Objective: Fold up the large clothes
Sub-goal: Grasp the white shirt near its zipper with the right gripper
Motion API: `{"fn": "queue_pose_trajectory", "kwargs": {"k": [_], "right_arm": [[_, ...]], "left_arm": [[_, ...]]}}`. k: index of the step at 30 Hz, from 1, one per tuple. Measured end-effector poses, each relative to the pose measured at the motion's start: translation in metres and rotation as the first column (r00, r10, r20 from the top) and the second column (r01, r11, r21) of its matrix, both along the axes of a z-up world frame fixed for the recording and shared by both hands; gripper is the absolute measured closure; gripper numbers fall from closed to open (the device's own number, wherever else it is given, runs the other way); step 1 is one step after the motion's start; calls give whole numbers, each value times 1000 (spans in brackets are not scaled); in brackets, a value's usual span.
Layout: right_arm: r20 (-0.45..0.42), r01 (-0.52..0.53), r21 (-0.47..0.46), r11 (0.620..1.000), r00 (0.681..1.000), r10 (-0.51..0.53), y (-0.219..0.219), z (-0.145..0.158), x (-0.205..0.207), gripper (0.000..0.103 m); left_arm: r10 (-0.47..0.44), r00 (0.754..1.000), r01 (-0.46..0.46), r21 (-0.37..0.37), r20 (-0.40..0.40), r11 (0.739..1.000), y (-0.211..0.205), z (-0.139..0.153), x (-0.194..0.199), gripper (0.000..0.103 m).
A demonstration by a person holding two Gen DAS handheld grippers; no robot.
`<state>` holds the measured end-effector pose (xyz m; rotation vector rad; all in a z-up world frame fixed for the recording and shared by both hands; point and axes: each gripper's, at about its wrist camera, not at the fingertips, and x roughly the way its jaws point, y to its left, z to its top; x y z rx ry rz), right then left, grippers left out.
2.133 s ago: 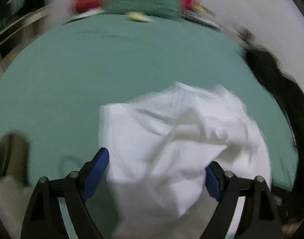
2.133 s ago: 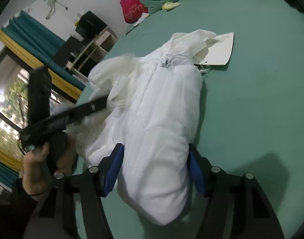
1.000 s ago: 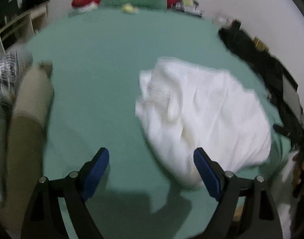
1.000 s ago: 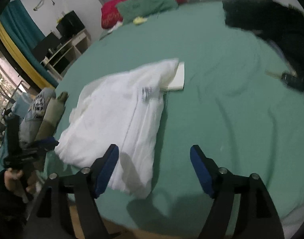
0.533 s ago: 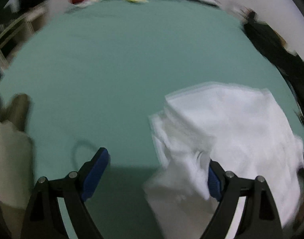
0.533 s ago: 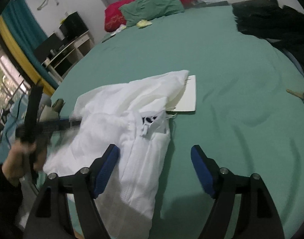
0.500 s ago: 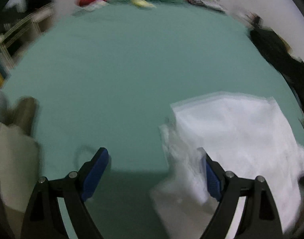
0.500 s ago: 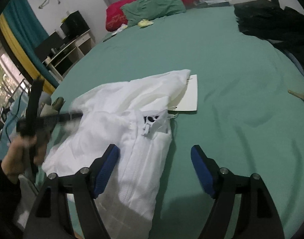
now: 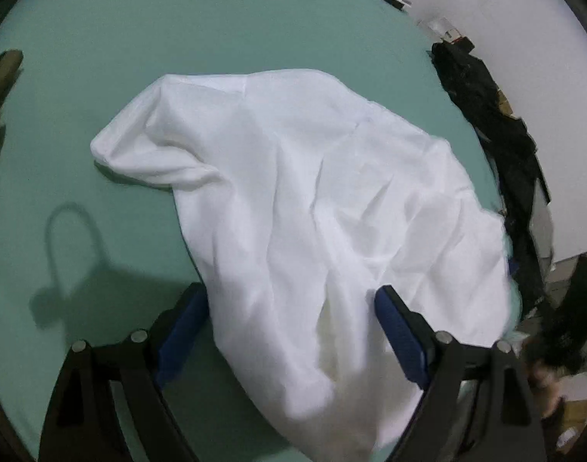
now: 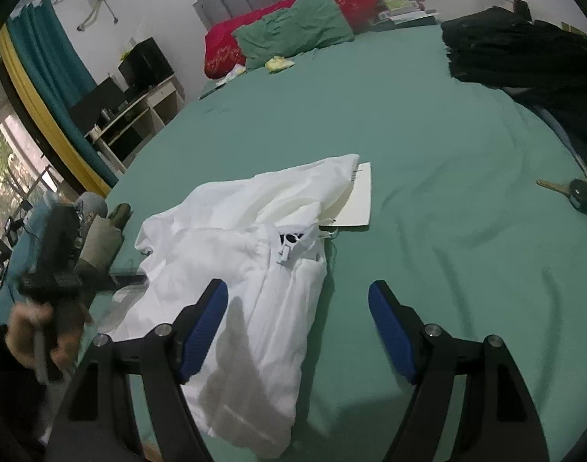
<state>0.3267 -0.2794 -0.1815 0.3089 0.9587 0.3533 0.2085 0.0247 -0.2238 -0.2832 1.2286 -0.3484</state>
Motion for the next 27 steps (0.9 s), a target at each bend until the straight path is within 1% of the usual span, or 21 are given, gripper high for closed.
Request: {"fn": "queue_pose_trajectory", "kwargs": {"k": [1, 2, 6, 7, 8, 9, 11, 13, 15, 16, 18, 20, 22, 23, 24, 26, 27], "right_arm": [[-3, 0, 12, 1000, 1000, 0, -2, -1, -1, 29], [-4, -2, 23, 1000, 1000, 2, -2, -2, -3, 29], [-26, -36, 52, 998, 999, 38, 1, -16, 0, 30], [-35, -52, 53, 997, 998, 54, 5, -20, 1, 37], [-54, -80, 60, 995, 995, 84, 12, -28, 2, 47], [-75, -101, 62, 993, 992, 105, 19, -34, 4, 66], [-78, -112, 27, 993, 990, 114, 30, -41, 8, 65], [-82, -143, 26, 989, 986, 145, 38, -44, 16, 65], [-99, -159, 43, 986, 982, 163, 42, -49, 25, 65], [-102, -164, 53, 985, 980, 168, 42, -51, 28, 63], [-100, -163, 59, 985, 981, 169, 44, -53, 31, 59], [-76, -175, 59, 983, 981, 179, 45, -54, 28, 52], [-62, -176, 58, 983, 982, 179, 41, -53, 26, 50], [-71, -162, 73, 984, 983, 167, 37, -52, 26, 50], [-84, -147, 88, 985, 984, 154, 32, -51, 26, 50], [-96, -116, 79, 990, 988, 124, 25, -48, 22, 47], [-92, -104, 67, 992, 990, 110, 22, -46, 20, 41]], "left_arm": [[-17, 1000, 16, 28, 18, 999, -4, 2, -5, 15], [-26, 1000, 25, 41, 14, 999, -6, 3, -8, 14], [-65, 997, 64, 50, 30, 997, -5, 9, -19, 14], [-74, 996, 72, 42, 42, 997, -2, 11, -23, 13], [-73, 996, 72, 28, 47, 997, 6, 12, -29, 13], [-70, 997, 70, 3, 44, 998, 10, 13, -30, 13], [-36, 999, 38, -58, 30, 998, 21, 12, -24, 11], [8, 1000, -6, -133, 14, 991, 32, 11, -18, 7], [18, 1000, -16, -171, 9, 985, 32, 6, -14, 2], [9, 1000, -6, -171, 15, 985, 25, 3, -10, 0], [-6, 999, 11, -125, 39, 992, 16, 3, -8, 0], [-24, 998, 28, -74, 57, 997, 9, 3, -7, 0], [-61, 994, 62, -12, 89, 998, -3, 4, -11, 0], [-83, 992, 81, 21, 94, 996, -7, 3, -13, 0], [-102, 990, 98, 37, 94, 994, -8, -2, -7, 0], [-133, 987, 131, 30, 90, 991, -13, 0, -8, 0], [-138, 986, 136, 27, 91, 990, -15, 0, -11, 0]]}}
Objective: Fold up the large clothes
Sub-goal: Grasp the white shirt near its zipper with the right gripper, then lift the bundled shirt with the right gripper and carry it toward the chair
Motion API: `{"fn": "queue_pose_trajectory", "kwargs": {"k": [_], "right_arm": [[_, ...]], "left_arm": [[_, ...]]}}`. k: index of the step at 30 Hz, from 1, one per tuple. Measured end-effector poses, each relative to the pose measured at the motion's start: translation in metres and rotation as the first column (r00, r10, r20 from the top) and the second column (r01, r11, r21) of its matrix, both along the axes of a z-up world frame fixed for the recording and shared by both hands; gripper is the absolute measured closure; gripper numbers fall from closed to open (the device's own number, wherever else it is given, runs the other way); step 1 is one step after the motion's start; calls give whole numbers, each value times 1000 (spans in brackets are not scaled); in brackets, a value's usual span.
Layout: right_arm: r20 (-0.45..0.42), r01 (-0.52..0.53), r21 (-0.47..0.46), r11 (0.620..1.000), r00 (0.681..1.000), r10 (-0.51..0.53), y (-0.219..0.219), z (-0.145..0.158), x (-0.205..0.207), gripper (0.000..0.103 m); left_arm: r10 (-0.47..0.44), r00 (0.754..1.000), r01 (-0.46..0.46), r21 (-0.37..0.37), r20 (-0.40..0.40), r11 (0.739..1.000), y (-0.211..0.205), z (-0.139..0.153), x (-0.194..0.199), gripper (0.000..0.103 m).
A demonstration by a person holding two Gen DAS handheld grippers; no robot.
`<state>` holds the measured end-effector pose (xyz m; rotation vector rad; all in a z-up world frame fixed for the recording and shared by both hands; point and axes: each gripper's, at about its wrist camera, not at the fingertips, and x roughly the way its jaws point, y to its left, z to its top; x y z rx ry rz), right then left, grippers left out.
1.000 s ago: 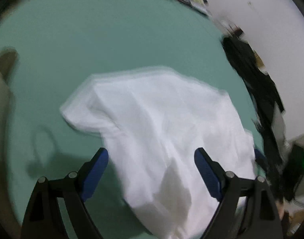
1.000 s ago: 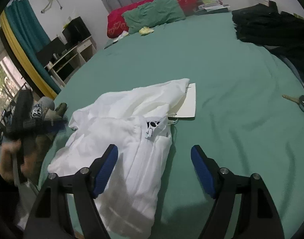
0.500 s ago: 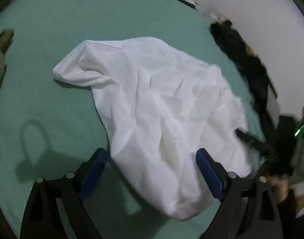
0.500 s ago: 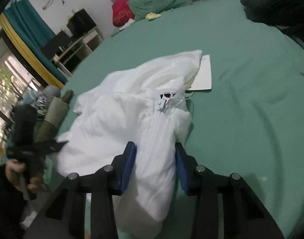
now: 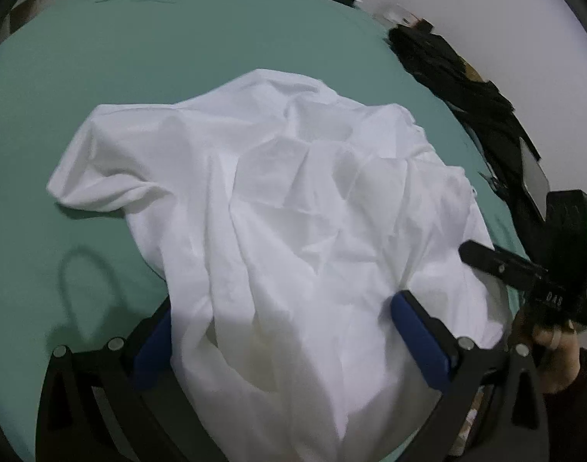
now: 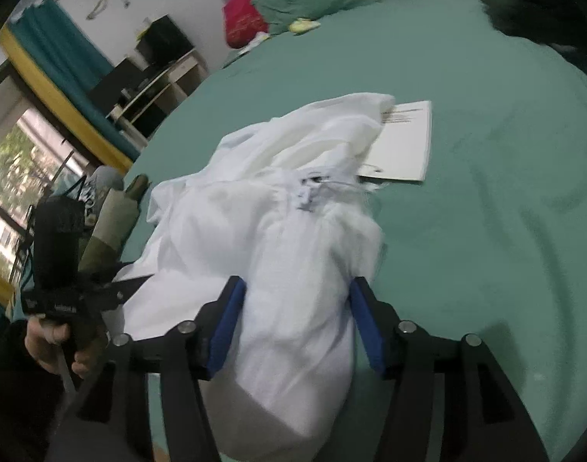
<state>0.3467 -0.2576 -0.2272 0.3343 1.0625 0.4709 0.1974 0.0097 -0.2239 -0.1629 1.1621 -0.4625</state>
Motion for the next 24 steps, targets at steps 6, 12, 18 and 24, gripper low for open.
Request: {"fn": "queue_pose_trajectory", "kwargs": {"k": [6, 12, 18, 24], "right_arm": [[-10, 26, 14, 1000, 1000, -26, 5, -10, -3, 29], [19, -37, 3, 999, 999, 37, 30, -10, -6, 54], [28, -50, 81, 995, 998, 48, 30, -1, -16, 83], [130, -67, 110, 992, 990, 52, 33, 39, -34, 85]], "left_arm": [[-36, 998, 36, -3, 45, 999, 1, -9, -19, 3], [-98, 993, 101, -31, 72, 994, -20, -6, -31, 22], [-37, 997, 44, -114, 66, 992, -3, 0, -38, 84], [3, 990, 14, -119, 143, 993, 5, 31, -56, 90]]}}
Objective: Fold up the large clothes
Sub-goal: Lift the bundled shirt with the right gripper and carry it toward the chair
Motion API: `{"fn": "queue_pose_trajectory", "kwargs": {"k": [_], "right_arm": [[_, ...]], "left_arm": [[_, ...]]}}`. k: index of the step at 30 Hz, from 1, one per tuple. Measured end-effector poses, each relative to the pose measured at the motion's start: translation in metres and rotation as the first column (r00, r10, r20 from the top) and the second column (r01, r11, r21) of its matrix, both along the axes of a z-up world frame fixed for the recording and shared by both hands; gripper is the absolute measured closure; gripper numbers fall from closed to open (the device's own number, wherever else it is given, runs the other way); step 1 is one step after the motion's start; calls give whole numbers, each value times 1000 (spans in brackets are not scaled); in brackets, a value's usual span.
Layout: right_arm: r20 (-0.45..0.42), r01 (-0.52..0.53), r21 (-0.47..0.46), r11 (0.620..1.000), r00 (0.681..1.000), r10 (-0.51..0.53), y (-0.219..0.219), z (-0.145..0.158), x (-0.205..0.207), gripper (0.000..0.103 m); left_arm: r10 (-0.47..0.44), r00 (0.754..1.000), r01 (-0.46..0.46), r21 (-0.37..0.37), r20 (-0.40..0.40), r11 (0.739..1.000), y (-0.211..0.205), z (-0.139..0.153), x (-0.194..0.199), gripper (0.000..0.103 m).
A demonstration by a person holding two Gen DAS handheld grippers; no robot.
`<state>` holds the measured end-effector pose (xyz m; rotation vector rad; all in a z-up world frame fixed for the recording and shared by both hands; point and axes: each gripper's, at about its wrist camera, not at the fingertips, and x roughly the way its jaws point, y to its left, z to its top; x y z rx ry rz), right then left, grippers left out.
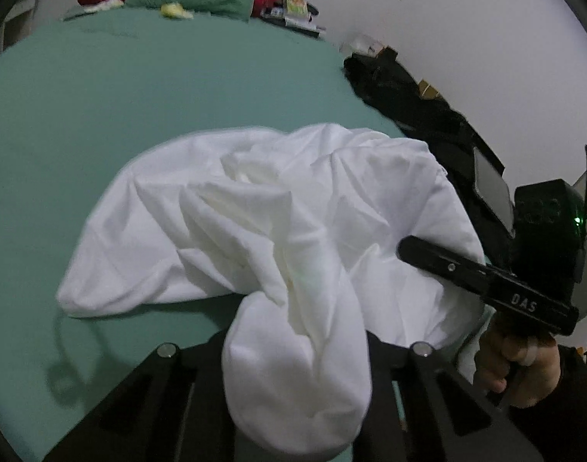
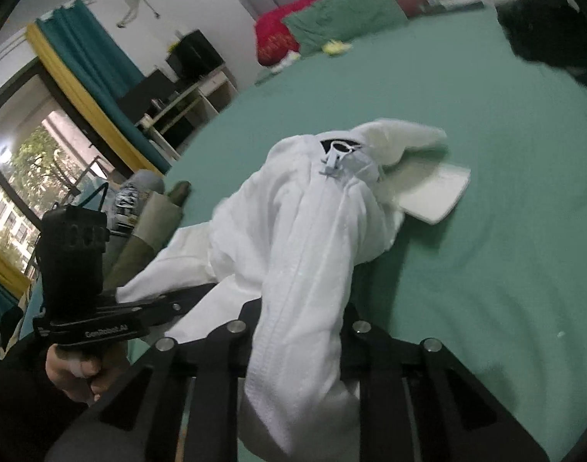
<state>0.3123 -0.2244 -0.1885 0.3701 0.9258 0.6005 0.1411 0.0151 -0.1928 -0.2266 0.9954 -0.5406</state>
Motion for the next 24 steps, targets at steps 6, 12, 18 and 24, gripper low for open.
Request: {"fn": "queue_pose_trajectory", "kwargs": {"k": [6, 12, 18, 24], "right_arm": [[54, -1, 61, 998, 999, -2, 4, 41, -15, 86], [167, -51, 92, 994, 985, 36, 40, 100, -18, 86], [282, -138, 118, 983, 954, 100, 100, 165, -6, 86], [412, -246, 138, 960, 895, 170, 195, 227, 11, 86]], "left_arm": [[35, 996, -32, -41, 77, 999, 23, 42, -21, 90], [82, 978, -74, -52, 193, 996, 44, 101, -34, 90], [146, 936, -141, -41, 321, 989, 114, 170, -47, 90], [210, 862, -252, 30, 461, 967, 188, 236, -54, 90]]}}
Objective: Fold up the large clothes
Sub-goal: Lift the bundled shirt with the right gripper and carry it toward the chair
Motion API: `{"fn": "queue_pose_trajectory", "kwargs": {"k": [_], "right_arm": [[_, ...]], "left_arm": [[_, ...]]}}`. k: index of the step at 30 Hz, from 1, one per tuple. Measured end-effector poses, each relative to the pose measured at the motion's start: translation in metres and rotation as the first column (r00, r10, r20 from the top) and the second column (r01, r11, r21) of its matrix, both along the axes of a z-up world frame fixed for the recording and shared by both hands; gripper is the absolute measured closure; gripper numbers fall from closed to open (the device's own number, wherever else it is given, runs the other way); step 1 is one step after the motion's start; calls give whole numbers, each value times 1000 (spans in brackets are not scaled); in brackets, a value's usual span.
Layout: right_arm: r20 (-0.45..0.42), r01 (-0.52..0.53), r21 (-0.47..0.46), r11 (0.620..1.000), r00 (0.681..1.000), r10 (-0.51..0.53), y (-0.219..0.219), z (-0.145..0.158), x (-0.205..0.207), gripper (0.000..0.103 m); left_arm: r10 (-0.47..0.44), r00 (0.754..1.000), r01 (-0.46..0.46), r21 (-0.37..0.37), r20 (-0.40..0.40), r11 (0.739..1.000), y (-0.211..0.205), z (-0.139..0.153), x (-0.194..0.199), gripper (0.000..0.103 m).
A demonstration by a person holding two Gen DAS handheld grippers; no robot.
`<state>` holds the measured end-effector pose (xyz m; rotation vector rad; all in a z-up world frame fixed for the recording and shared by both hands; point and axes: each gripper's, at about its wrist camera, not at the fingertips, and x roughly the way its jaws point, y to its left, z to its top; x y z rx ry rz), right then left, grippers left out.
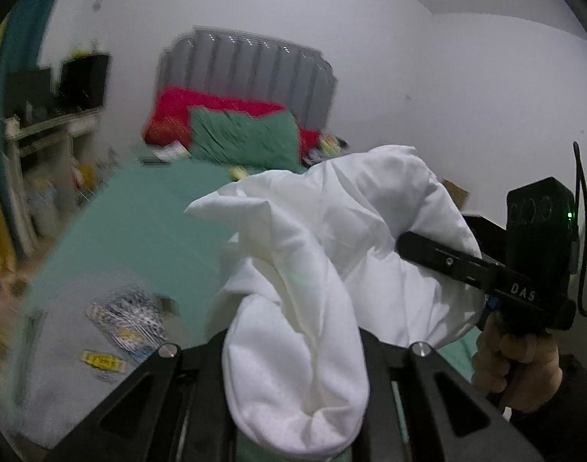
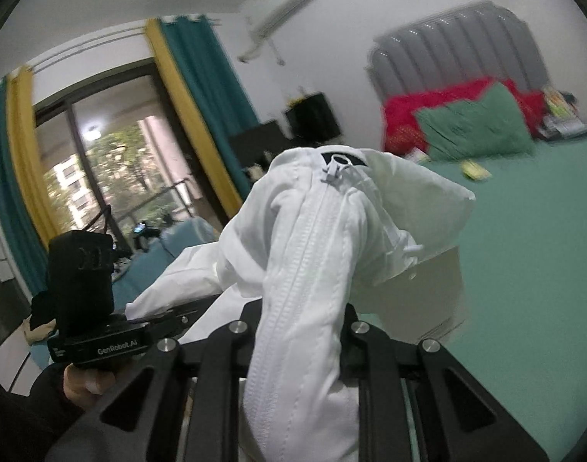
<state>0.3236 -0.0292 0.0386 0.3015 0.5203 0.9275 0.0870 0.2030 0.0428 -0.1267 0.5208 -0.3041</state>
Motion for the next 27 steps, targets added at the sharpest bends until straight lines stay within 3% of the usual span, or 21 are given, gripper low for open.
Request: {"fn": "queue_pose_trajectory", "kwargs": {"k": [4, 9, 12, 14, 16, 17, 18, 21, 22, 25, 27], "right_arm": [[42, -69, 67, 995, 997, 67, 76, 25, 16, 86], [-30, -120, 144, 982, 992, 125, 155, 7, 42, 85], [-161, -125, 115, 985, 977, 142, 197, -33, 52, 82], [-310, -139, 30, 990, 940, 141, 227, -84, 60, 75], [-414, -151, -126, 981, 906, 86, 249, -138, 60, 58], [-428, -159, -143, 977, 900, 84, 252, -158, 57, 58], [-374, -138, -112, 984, 923, 87, 247, -164, 51, 57], [-329, -162, -118, 980, 937, 116, 245, -161, 50, 48], [-335, -166, -126, 978, 935, 115, 244, -159, 52, 41], [-337, -131, -166, 977, 939, 69, 230, -157, 46, 26], [-306, -103, -162, 981, 951, 50, 220, -149, 43, 26]], "left_arm": [[96, 994, -98, 26, 58, 995, 68, 34, -3, 90], [197, 978, -201, 55, 73, 978, 141, 43, 0, 90], [254, 966, -251, 55, -54, 966, 180, -1, 18, 87], [361, 917, -343, 126, -170, 931, 205, -47, 22, 80], [422, 857, -378, 197, -295, 905, 217, -101, 33, 77], [421, 837, -373, 198, -349, 907, 221, -123, 36, 77], [417, 821, -373, 187, -391, 909, 227, -146, 34, 76], [422, 824, -400, 139, -378, 906, 239, -164, 25, 63], [449, 815, -431, 135, -367, 892, 246, -165, 22, 53], [484, 805, -485, 91, -343, 870, 260, -154, 11, 50], [518, 796, -515, 100, -312, 851, 264, -139, 5, 50]]}}
